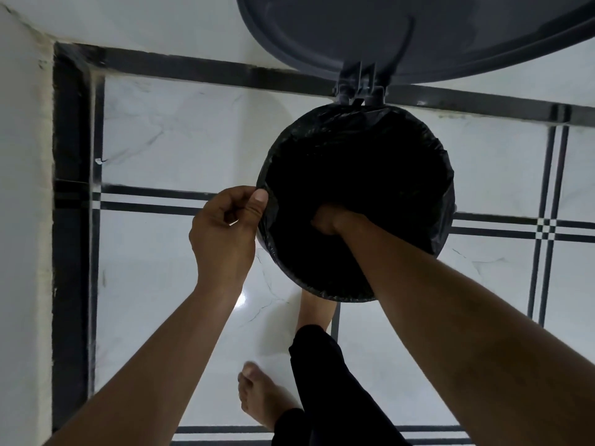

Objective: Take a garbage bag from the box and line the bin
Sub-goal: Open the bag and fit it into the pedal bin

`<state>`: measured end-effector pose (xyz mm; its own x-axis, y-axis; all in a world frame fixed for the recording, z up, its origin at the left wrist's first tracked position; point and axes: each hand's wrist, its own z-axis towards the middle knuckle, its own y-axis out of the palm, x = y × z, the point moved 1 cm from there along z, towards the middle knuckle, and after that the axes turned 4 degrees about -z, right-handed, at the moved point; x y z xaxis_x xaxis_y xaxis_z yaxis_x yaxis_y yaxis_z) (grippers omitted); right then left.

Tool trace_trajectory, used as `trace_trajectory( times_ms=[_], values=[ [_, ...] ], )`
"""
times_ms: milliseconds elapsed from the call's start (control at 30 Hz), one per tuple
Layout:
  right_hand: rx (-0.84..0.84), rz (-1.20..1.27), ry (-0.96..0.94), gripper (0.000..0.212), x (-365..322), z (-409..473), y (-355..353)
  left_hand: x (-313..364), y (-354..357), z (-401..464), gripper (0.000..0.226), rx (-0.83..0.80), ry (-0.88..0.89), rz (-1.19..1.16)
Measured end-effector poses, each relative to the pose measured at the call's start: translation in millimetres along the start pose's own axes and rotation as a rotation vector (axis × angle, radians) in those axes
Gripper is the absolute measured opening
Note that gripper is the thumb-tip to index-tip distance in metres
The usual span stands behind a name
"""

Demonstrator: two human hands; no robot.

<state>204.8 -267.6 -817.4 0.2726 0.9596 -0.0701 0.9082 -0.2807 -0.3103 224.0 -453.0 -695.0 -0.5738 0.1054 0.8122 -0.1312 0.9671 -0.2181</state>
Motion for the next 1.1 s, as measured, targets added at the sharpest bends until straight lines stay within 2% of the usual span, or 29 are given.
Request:
trace_trajectory(
  times_ms=[233,400,500,667,767,833,900,1000,1100],
  values=[
    [0.116,-0.223,-0.092,0.021,12.2,-50.6,1.7,4.3,-0.9,-1.1,0.014,-0.02,-0.012,0.008],
    [0.014,-0.123,0.021,0.051,26.2,-24.0,25.5,0.6,-1.3,1.3,0.015,-0.017,0.014,0.022],
    [0.023,-0.038,0.093,0.047,29.2,-15.2,33.2,-1.6,-1.1,1.8,0.016,-0.021,0.021,0.027],
    [0.082,-0.072,0.01,0.039,24.2,-25.7,16.0,0.8,-1.5,2.0,0.015,-0.034,0.007,0.025],
    [0.175,-0.122,-0.003,0.037,16.0,-39.1,-3.3,3.3,-2.0,1.8,0.013,-0.035,0.0,0.021],
    [0.252,-0.055,-0.015,0.039,4.5,-44.3,-15.0,3.2,-2.4,2.0,0.012,-0.037,0.002,0.021],
    [0.211,0.075,-0.022,0.042,-7.5,-37.1,-21.7,1.8,-2.0,2.4,0.01,-0.035,0.009,0.014],
    [0.047,0.147,-0.043,0.05,-17.8,-19.4,-16.3,-0.8,-1.2,3.1,0.009,-0.031,0.028,0.013],
    [0.044,0.158,-0.045,0.052,-18.1,-13.0,-9.3,-3.2,-1.2,4.6,0.008,-0.04,0.041,0.026]
  ],
)
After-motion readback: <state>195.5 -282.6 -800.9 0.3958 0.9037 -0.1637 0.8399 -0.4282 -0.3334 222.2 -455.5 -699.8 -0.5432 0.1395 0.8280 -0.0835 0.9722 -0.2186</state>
